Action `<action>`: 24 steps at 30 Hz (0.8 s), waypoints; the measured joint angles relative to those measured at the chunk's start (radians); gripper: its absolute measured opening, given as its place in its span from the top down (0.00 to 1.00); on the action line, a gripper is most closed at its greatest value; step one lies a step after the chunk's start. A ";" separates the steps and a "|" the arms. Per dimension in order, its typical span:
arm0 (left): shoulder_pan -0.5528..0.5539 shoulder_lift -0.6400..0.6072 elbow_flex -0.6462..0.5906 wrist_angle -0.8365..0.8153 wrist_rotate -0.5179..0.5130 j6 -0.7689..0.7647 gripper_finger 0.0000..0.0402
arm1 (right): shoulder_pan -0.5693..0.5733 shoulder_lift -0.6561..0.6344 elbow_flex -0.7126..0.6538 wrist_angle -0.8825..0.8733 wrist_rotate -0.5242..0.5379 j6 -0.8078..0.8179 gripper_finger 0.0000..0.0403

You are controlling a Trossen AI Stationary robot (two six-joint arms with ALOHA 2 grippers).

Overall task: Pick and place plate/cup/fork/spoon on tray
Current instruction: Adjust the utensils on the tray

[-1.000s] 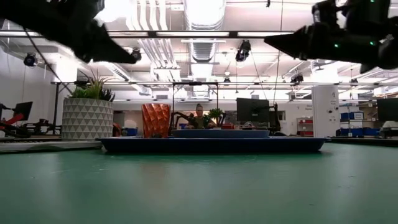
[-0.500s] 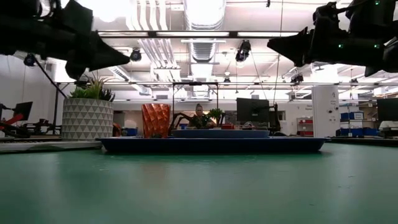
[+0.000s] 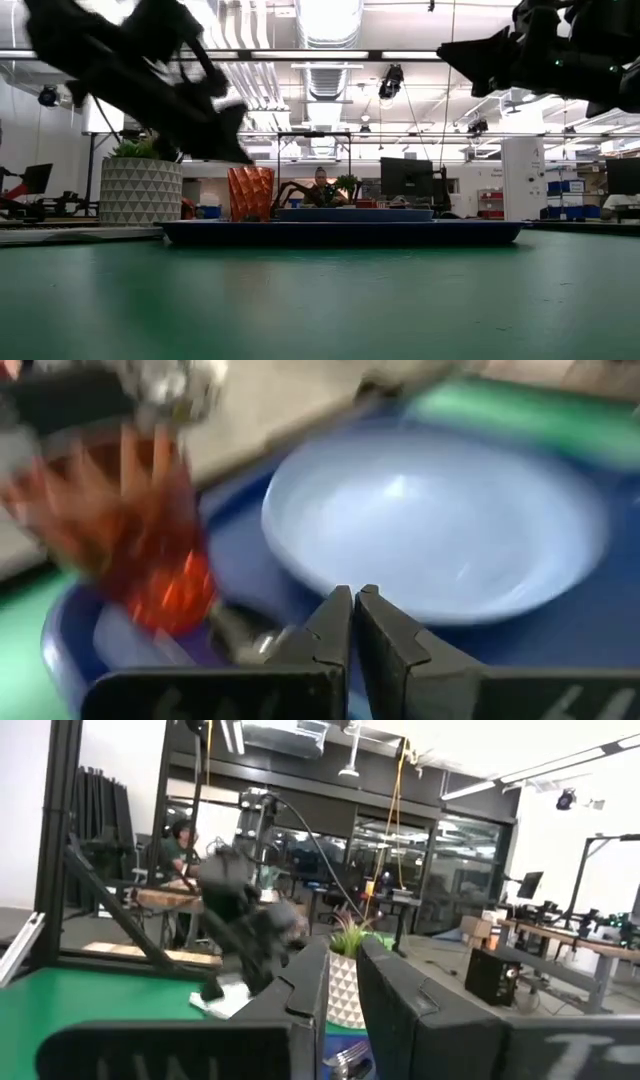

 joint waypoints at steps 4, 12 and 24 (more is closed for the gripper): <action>0.089 0.107 0.084 -0.223 0.069 -0.107 1.00 | 0.000 -0.039 0.000 -0.056 0.001 -0.027 0.89; 0.175 0.215 0.132 -0.275 0.087 -0.150 1.00 | 0.000 -0.092 0.000 -0.126 0.015 -0.046 0.89; 0.233 0.220 0.122 -0.277 0.130 -0.150 1.00 | 0.000 -0.102 0.001 -0.145 0.021 -0.054 0.89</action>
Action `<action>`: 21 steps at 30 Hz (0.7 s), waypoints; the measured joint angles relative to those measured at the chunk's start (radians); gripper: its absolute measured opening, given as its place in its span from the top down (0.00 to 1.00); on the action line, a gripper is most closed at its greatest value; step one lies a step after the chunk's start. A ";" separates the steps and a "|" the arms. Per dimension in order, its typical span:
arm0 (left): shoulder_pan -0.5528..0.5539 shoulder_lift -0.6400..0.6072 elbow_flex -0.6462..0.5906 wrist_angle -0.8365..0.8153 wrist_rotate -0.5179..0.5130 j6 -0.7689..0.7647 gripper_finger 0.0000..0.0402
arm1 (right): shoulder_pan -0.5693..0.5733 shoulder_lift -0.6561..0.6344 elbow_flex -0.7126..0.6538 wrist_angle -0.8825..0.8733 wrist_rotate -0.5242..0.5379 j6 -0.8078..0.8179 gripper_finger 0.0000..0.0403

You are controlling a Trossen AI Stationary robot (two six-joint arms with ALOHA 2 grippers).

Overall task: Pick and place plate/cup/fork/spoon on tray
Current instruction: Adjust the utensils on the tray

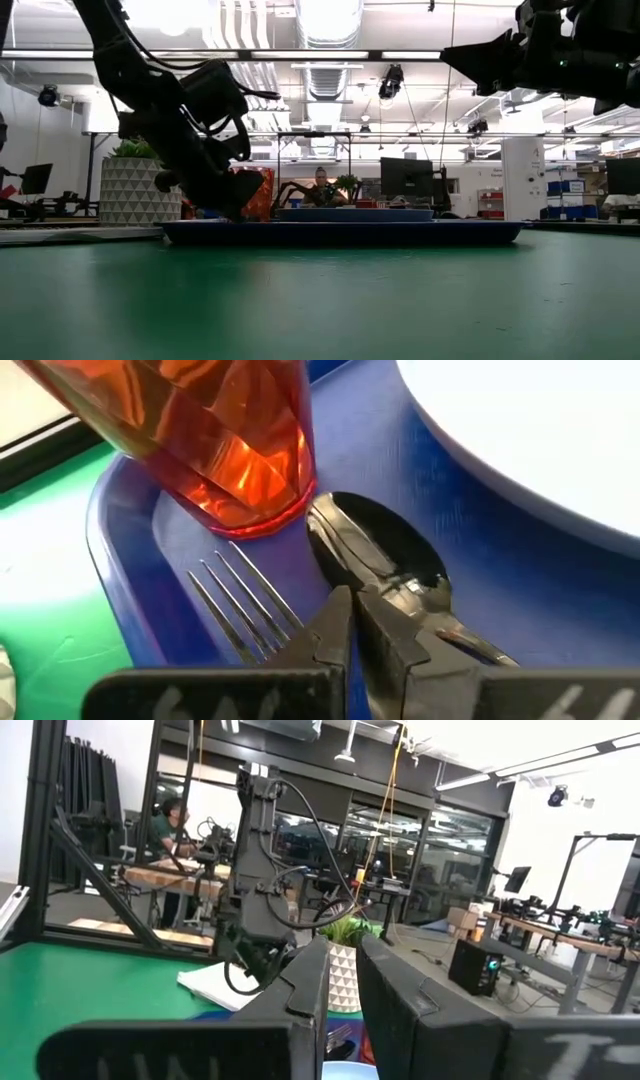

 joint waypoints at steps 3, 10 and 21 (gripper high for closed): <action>0.001 0.000 -0.002 0.000 0.001 -0.001 1.00 | 0.000 0.000 0.000 0.000 0.000 0.003 0.89; 0.003 0.004 -0.014 0.000 0.002 -0.027 1.00 | 0.000 0.000 0.000 0.000 0.000 0.003 0.89; 0.005 0.058 0.001 0.052 0.016 -0.049 1.00 | 0.000 0.000 0.000 0.002 0.000 -0.002 0.89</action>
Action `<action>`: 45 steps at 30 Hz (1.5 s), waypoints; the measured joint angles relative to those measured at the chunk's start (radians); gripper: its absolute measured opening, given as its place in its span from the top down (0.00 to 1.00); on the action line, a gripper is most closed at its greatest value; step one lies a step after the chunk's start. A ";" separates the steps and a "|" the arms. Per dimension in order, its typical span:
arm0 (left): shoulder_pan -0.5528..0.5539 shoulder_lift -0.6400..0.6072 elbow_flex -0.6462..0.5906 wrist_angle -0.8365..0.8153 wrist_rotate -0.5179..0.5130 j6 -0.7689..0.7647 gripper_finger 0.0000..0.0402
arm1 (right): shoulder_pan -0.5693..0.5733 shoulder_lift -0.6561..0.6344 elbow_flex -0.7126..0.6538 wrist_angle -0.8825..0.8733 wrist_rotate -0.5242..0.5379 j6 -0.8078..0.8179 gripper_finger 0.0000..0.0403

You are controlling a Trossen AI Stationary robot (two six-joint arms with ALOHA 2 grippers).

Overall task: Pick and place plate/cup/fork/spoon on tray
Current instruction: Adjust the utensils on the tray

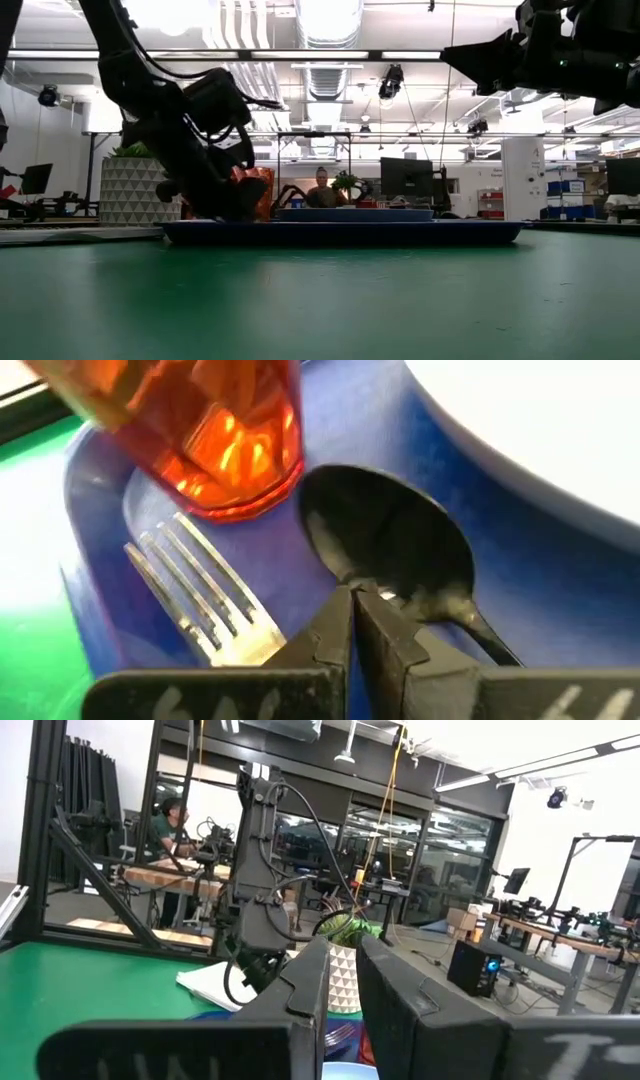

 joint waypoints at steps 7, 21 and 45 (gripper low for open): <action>0.000 -0.010 0.016 -0.001 0.002 -0.002 1.00 | 0.000 -0.004 0.000 -0.001 0.000 -0.002 0.89; -0.042 -0.072 0.017 -0.007 0.150 -0.005 1.00 | 0.000 -0.006 0.000 -0.004 0.000 -0.002 0.89; -0.197 -0.192 0.032 -0.280 0.312 -0.162 1.00 | 0.000 -0.006 0.000 -0.001 0.000 0.006 0.89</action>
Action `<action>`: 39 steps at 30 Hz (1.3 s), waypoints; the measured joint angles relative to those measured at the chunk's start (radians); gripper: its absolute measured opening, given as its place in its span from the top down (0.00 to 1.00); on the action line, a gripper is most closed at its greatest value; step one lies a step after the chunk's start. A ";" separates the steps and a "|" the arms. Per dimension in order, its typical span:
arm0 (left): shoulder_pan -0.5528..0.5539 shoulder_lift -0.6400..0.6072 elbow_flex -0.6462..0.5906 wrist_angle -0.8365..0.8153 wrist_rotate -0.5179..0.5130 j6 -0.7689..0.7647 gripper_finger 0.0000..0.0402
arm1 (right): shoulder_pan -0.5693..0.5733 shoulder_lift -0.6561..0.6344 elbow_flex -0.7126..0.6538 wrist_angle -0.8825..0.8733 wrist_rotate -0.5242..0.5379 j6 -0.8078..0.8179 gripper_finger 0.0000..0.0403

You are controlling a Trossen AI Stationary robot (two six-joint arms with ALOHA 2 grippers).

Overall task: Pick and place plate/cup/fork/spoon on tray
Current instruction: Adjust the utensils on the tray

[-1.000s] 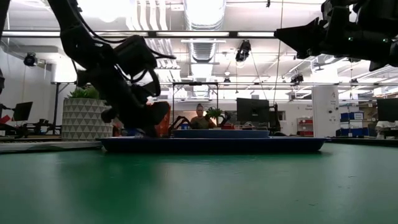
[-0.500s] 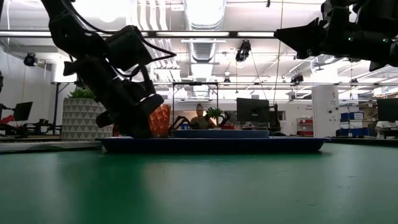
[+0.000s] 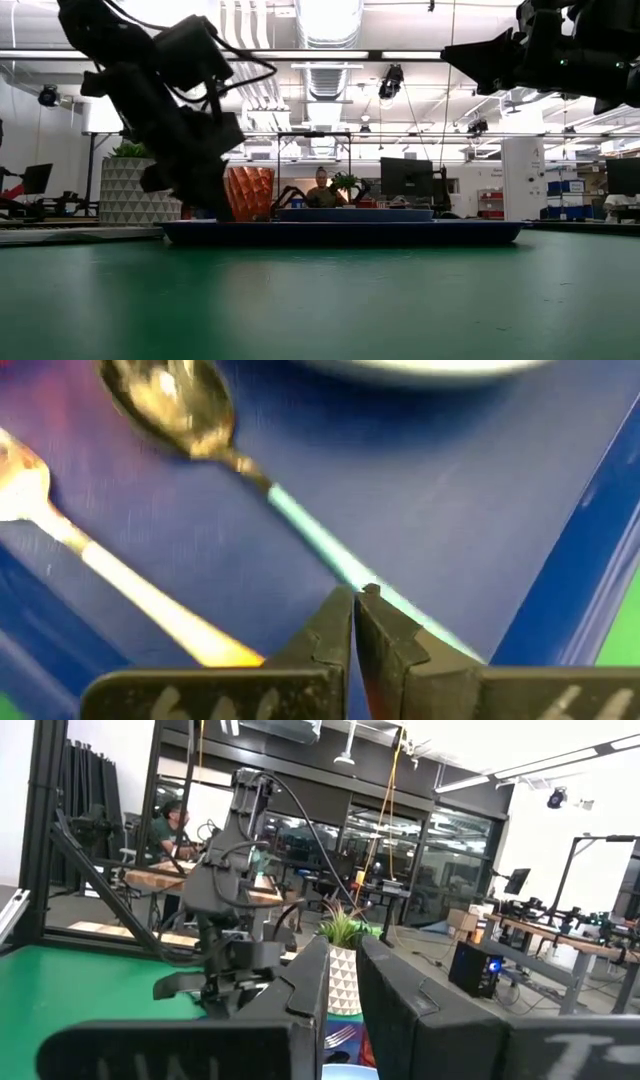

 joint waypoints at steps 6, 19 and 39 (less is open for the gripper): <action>-0.011 0.027 0.011 -0.007 0.005 -0.001 1.00 | 0.000 0.000 0.000 0.001 0.000 0.001 0.89; -0.011 0.119 0.057 0.075 0.023 -0.080 1.00 | 0.000 0.000 0.000 0.001 0.000 0.003 0.89; -0.033 0.112 0.109 -0.073 0.075 -0.104 1.00 | 0.000 0.000 0.000 -0.001 0.000 0.005 0.89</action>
